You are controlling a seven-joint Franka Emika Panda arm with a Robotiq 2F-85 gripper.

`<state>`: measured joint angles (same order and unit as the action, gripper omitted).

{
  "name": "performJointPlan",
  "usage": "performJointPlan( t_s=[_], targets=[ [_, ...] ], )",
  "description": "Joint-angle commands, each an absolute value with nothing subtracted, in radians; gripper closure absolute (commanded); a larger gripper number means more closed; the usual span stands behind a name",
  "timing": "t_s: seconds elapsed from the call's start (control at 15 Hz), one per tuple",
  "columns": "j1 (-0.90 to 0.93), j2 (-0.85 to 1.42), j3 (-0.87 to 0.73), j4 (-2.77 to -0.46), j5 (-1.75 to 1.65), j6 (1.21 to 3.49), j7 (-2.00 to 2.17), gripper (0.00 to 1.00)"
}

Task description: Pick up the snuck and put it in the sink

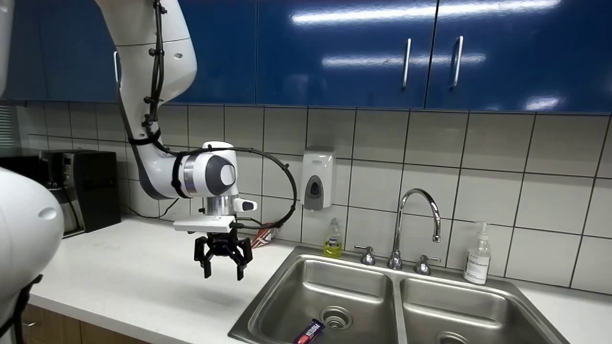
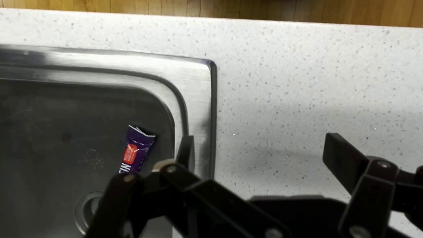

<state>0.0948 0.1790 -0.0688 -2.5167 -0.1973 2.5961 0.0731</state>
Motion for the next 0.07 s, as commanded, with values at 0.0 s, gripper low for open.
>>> performJointPlan(
  t_s=[0.0],
  targets=[
    [0.076,0.179,-0.051,-2.515,-0.203,2.594,0.077,0.0]
  ],
)
